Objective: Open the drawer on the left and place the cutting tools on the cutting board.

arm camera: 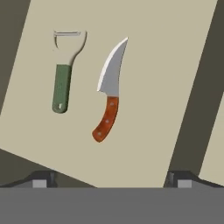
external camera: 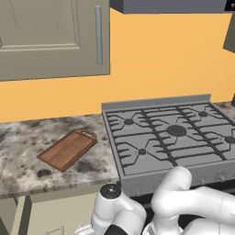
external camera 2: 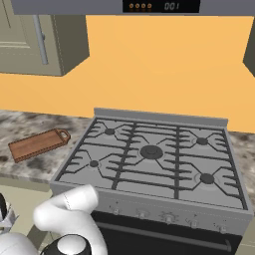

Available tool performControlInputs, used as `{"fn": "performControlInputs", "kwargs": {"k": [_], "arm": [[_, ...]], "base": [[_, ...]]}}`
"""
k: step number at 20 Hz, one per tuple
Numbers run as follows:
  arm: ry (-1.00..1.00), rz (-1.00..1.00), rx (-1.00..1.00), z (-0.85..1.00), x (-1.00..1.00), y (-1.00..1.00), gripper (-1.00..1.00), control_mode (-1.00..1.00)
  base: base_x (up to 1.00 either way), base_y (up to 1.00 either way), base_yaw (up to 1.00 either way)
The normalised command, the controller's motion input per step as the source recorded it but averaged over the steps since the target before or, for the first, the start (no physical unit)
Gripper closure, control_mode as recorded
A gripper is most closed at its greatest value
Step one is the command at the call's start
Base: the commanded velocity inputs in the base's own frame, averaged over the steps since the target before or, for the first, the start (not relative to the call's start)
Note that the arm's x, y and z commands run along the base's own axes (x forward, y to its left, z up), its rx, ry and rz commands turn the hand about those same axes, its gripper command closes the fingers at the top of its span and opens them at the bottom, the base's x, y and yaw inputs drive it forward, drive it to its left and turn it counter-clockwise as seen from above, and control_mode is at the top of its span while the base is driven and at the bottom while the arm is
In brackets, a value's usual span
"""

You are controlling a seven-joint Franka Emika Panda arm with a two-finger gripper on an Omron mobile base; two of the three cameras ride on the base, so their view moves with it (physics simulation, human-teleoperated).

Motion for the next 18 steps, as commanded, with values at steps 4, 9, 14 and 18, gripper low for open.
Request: {"fn": "performControlInputs", "kwargs": {"k": [4, 9, 14, 18], "arm": [[0.00, -0.04, -0.01, -0.09, 0.02, 0.00, -1.00, -1.00], [0.00, -0.01, -0.03, -0.18, 0.09, 0.00, -1.00, -1.00], [0.00, 0.00, -0.05, -0.24, 0.16, 0.01, -1.00, -1.00], [0.00, 0.00, -0.01, -0.23, 0.13, 0.13, -1.00, -1.00]], "base": [[0.00, 0.00, 0.00], [0.00, 0.00, 0.00], [0.00, 0.00, 0.00], [0.00, 0.00, 0.00]]}}
